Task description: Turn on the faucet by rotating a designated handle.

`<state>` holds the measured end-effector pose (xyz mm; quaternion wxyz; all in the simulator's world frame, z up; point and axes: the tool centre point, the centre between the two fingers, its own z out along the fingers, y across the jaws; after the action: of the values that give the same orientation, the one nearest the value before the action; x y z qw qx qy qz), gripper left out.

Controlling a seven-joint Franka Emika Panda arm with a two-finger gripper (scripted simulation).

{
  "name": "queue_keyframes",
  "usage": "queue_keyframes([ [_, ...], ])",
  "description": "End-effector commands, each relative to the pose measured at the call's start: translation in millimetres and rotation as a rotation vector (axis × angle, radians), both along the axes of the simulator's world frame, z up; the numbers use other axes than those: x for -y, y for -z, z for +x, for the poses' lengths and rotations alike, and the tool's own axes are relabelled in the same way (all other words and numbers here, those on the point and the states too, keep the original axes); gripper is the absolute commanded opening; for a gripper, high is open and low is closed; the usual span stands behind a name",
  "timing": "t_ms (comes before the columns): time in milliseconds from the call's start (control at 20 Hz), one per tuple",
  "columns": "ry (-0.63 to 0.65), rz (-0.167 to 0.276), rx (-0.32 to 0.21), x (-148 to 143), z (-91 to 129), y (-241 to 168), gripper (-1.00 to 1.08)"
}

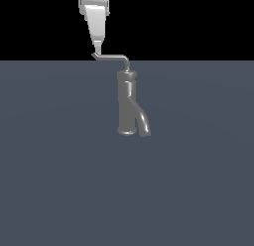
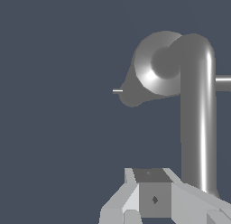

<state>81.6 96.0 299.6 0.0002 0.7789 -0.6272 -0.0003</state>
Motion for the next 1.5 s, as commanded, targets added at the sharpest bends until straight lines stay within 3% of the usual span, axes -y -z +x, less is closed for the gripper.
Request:
queue_keyframes([
  [0,0.000,0.000,0.000,0.9,-6.3,0.0,-1.00],
  [1000,0.001,0.000,0.001,9.5,-60.1,-0.1,-1.00],
  [1100,-0.004,0.001,0.006,5.6,-55.8,-0.2,-1.00],
  [1450,-0.003,0.001,0.004,27.6,-73.3,-0.2,-1.00],
])
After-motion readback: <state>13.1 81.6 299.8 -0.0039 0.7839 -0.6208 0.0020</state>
